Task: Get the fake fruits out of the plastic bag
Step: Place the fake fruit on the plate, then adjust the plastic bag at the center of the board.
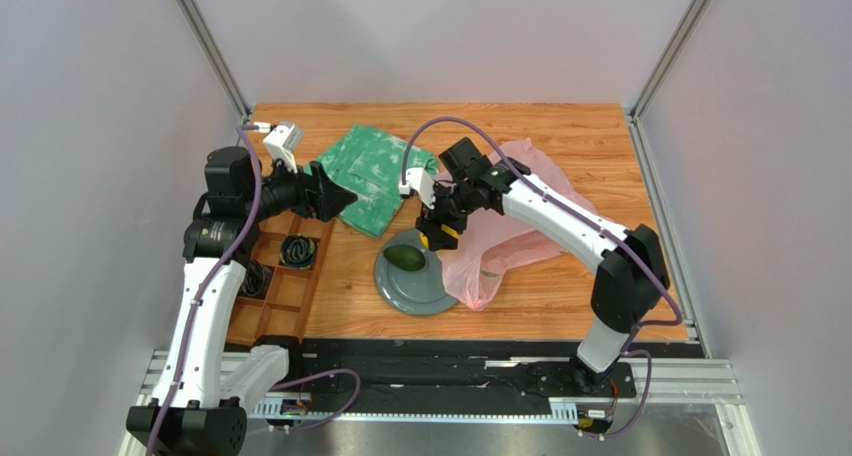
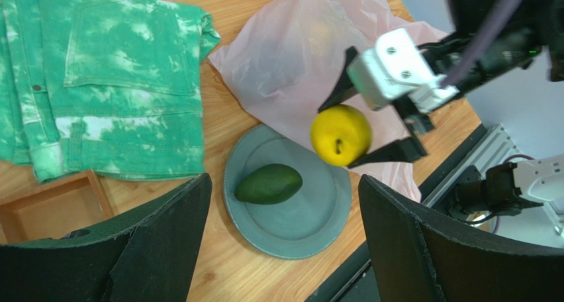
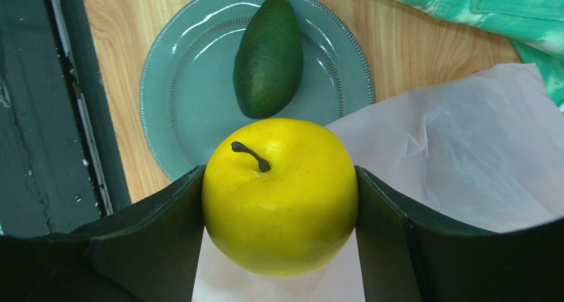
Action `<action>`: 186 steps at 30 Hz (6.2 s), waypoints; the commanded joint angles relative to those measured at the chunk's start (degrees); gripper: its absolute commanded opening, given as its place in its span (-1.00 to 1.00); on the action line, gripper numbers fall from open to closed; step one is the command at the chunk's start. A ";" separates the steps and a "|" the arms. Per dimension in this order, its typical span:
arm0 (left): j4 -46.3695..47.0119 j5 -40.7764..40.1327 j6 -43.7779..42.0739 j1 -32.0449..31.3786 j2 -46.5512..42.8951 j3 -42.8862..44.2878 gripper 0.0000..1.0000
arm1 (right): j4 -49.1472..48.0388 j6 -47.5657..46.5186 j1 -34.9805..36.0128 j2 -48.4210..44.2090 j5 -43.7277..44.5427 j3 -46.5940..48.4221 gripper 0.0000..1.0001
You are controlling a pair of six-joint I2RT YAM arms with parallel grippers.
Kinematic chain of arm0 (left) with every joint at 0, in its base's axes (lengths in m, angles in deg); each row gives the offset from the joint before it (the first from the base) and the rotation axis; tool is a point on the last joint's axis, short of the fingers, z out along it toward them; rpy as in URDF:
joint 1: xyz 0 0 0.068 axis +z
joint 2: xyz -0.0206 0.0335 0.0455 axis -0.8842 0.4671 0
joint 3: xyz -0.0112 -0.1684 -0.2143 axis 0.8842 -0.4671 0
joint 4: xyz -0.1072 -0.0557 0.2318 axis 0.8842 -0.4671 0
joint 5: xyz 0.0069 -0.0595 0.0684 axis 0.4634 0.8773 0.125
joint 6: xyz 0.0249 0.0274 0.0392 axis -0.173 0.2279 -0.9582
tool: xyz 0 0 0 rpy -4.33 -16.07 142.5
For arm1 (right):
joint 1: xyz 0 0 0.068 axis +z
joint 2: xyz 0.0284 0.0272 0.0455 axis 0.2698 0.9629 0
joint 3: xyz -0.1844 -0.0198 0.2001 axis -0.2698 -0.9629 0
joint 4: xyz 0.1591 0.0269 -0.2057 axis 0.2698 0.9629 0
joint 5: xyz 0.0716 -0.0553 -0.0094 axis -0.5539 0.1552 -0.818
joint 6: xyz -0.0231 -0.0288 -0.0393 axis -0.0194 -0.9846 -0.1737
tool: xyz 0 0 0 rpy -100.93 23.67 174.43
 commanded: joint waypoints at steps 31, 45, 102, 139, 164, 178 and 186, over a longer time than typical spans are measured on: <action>5.75 6.95 8.55 5.38 -0.12 -3.74 0.76 | -20.38 31.97 0.95 15.97 1.03 2.44 0.38; 6.71 7.12 9.25 5.64 1.81 -3.74 0.76 | -15.39 32.59 1.57 12.11 -0.28 2.43 1.00; 2.93 6.33 1.69 -1.91 19.48 6.37 0.72 | -18.98 9.12 -22.16 0.33 37.59 -13.73 0.55; 0.56 -20.90 -9.81 -49.27 40.48 23.07 0.99 | -1.21 -10.56 -32.96 -31.40 29.94 -29.37 0.79; 3.98 -53.43 -25.63 -54.83 43.57 33.61 -1.00 | -18.37 4.62 -46.32 -15.76 30.31 -14.97 0.79; 1.62 -45.18 -31.79 -54.12 38.73 32.92 -1.00 | -11.26 11.14 -46.16 -32.45 5.45 -19.43 0.72; -0.05 -41.14 -31.88 -53.33 37.85 29.74 -1.00 | -8.26 11.23 -44.49 -32.99 -0.19 -17.95 0.58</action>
